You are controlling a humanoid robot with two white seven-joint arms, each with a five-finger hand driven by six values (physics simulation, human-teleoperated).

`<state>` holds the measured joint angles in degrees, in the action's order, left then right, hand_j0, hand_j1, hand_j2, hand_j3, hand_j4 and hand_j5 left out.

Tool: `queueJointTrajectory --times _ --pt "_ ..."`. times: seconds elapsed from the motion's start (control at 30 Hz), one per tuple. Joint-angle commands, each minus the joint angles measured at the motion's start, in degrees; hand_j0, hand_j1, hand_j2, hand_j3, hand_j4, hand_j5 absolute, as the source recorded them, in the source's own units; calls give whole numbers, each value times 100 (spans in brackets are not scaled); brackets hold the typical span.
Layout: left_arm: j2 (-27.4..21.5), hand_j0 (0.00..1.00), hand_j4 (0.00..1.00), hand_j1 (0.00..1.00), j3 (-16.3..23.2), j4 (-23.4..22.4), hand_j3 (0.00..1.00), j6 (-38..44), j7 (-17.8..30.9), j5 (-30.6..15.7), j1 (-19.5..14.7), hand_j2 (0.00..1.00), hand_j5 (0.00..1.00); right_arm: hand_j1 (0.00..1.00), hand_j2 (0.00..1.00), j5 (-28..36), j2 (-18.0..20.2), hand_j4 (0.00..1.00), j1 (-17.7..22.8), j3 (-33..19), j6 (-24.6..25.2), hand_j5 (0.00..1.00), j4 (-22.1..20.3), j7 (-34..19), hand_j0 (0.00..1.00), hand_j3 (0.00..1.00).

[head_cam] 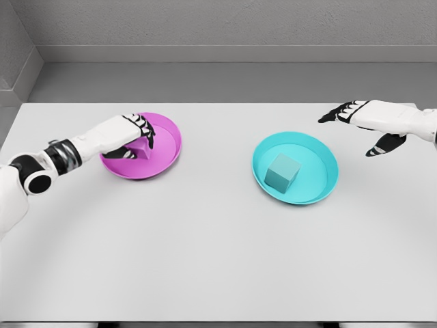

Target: Place the blocks in the corresponding plates according to their colors

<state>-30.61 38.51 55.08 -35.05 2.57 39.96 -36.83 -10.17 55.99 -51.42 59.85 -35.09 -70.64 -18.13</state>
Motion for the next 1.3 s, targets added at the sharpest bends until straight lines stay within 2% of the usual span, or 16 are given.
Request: queueJointTrajectory --times 0.0,0.1,0.2,0.3,0.53,0.77,1.0,1.03,1.07,1.13,1.2,1.27 --pt "55 43 43 43 -10 -94 43 5 -11 -23 0 43 43 100 100 50 8 100 0 0 9 100 -3 3 100 100" --pt "73 46 46 46 -10 -103 46 5 -11 -23 -44 46 46 100 100 50 8 100 9 0 9 100 -3 3 100 100" --pt "90 63 63 63 -19 -94 63 5 -20 -23 -53 63 63 100 100 59 8 100 17 0 9 100 -3 3 100 100" --pt "81 74 74 74 -19 -94 74 5 -29 -23 -79 74 74 100 100 77 26 100 18 -9 9 100 6 3 100 100" --pt "55 77 77 77 -28 -68 77 5 -29 -23 -79 77 77 100 100 103 105 100 18 -18 9 100 6 3 100 100" --pt "46 87 87 87 -28 -50 87 5 -196 -23 -79 87 87 100 100 103 149 100 18 -18 9 100 6 -15 100 100" --pt "29 88 88 88 -45 -33 88 5 -222 -23 -70 88 88 100 100 103 184 100 18 -18 9 100 -3 -24 100 100" --pt "11 88 88 88 -54 37 88 5 -222 -32 -62 88 88 100 100 103 184 100 18 -18 9 100 6 -24 100 100" --pt "-59 88 88 88 -81 292 88 5 -222 -49 0 88 88 100 100 103 193 100 18 -18 9 100 6 -24 100 100" --pt "-393 96 96 96 -107 916 96 5 -222 -93 53 96 96 100 100 103 193 100 18 -18 9 100 -3 -15 100 100" --pt "-736 100 100 100 -493 1469 100 5 -213 -190 360 100 100 100 100 103 193 100 18 -18 9 100 6 -15 100 100" --pt "-1131 100 100 100 -757 2015 100 5 -213 -392 597 100 100 100 100 103 201 100 18 -18 9 100 -3 -6 100 100"
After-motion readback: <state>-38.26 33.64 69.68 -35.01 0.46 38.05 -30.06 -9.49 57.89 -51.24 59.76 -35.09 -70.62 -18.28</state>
